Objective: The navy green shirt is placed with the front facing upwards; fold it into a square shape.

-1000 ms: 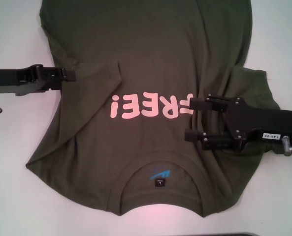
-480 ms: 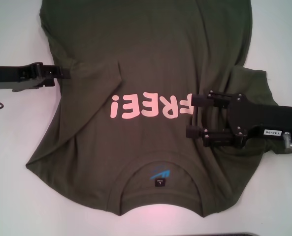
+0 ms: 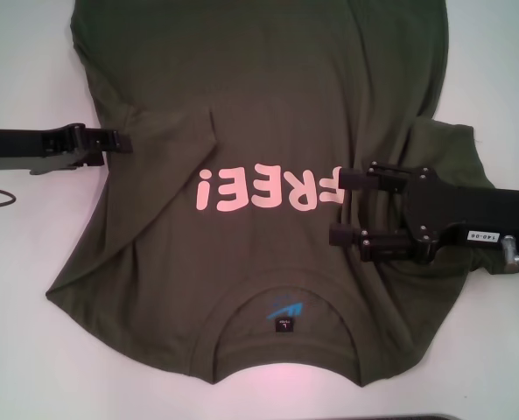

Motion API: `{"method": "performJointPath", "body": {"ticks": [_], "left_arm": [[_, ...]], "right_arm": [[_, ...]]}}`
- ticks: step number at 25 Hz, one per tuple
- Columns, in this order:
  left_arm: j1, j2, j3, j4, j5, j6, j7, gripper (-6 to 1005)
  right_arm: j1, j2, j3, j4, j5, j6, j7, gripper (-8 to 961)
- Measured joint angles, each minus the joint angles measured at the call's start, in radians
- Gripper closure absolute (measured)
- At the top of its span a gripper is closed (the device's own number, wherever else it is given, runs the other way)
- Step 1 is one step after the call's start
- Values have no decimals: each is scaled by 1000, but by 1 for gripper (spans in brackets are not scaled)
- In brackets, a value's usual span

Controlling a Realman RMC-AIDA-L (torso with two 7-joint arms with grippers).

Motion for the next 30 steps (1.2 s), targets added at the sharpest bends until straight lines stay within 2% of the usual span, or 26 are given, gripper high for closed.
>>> {"method": "performJointPath", "body": {"ticks": [16, 22, 30], "left_arm": [[-17, -2, 38, 29, -5, -20, -4, 500], [-27, -13, 44, 30, -1, -9, -4, 527], [-41, -4, 62, 32, 21, -2, -35, 562]], "right_arm": [[-11, 3, -1, 0, 0, 7, 0, 65], [-11, 3, 0, 0, 0, 11, 0, 65], [-11, 4, 0, 0, 0, 13, 0, 65]]}}
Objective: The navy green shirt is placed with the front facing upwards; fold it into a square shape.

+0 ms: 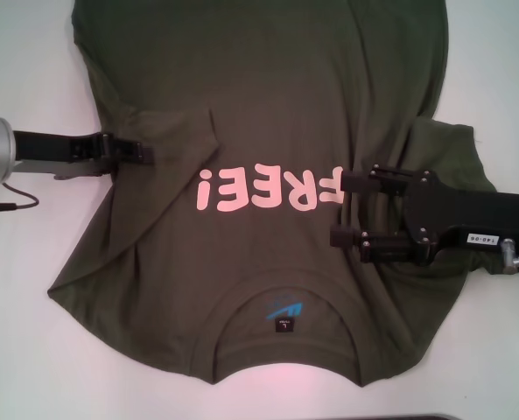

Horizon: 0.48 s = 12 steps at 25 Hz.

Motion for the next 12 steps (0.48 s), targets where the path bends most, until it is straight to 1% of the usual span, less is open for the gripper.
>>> {"method": "performJointPath", "body": {"ticks": [3, 5, 12], "left_arm": [[4, 8, -10, -3, 2, 2, -15, 575], [8, 12, -12, -6, -2, 3, -19, 611], [5, 13, -10, -7, 3, 5, -19, 737]], "right_arm": [[3, 1, 0, 0, 1, 0, 0, 65], [4, 1, 0, 0, 1, 0, 0, 65], [10, 3, 0, 0, 2, 0, -1, 65]]}}
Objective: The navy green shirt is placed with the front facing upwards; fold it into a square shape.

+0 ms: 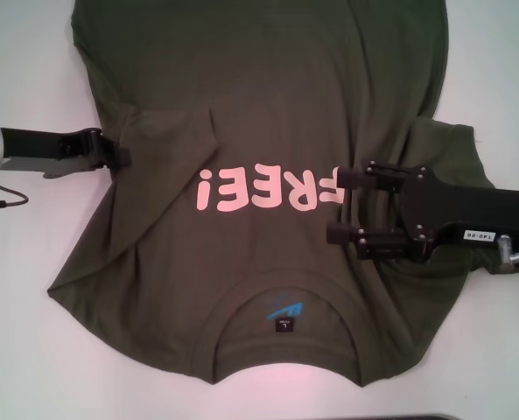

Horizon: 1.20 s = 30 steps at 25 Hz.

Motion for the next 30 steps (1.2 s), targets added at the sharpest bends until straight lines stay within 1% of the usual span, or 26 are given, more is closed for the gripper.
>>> {"method": "performJointPath", "body": {"ticks": [2, 8, 11, 17, 21, 25, 30], "left_arm": [[1, -1, 0, 0, -1, 4, 0, 773], [3, -1, -1, 0, -6, 12, 0, 931], [1, -1, -2, -5, -7, 19, 0, 927], [3, -6, -3, -67, -12, 70, -13, 924], [4, -6, -3, -78, -12, 94, -18, 924], [4, -8, 1, -78, -10, 96, -19, 925], [6, -9, -2, -78, -7, 61, -1, 912]], "right_arm": [[0, 0, 0, 0, 1, 0, 0, 65], [0, 0, 0, 0, 1, 0, 0, 65], [0, 0, 0, 0, 1, 0, 0, 65], [0, 1, 0, 0, 1, 0, 0, 65], [0, 1, 0, 0, 2, 0, -1, 65], [-1, 2, 0, 0, 3, 0, -4, 65], [-3, 2, 0, 0, 3, 0, -6, 65]]}}
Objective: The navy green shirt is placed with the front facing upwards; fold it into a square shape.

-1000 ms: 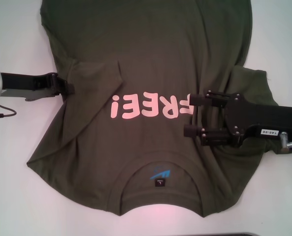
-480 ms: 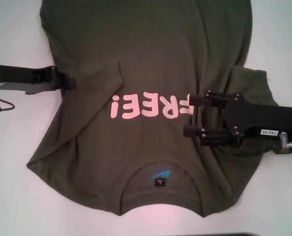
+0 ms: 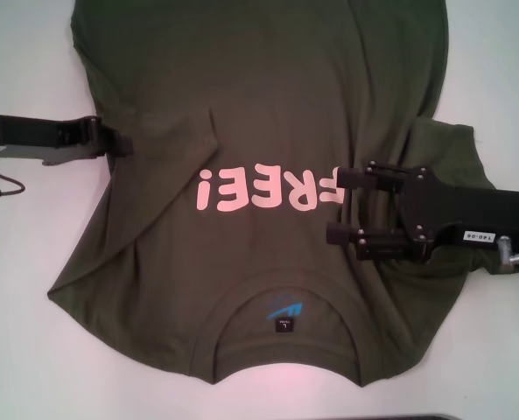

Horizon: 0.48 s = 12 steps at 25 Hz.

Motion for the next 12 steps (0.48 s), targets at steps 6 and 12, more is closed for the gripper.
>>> {"method": "performJointPath", "body": {"ticks": [6, 12], "left_arm": [[-7, 0, 5, 10, 4, -61, -34, 892], [-12, 0, 9, 29, 5, -73, -45, 732]], "right_arm": [[-1, 2, 0, 0, 1, 1, 0, 64], [-2, 2, 0, 0, 2, 2, 0, 64]]}}
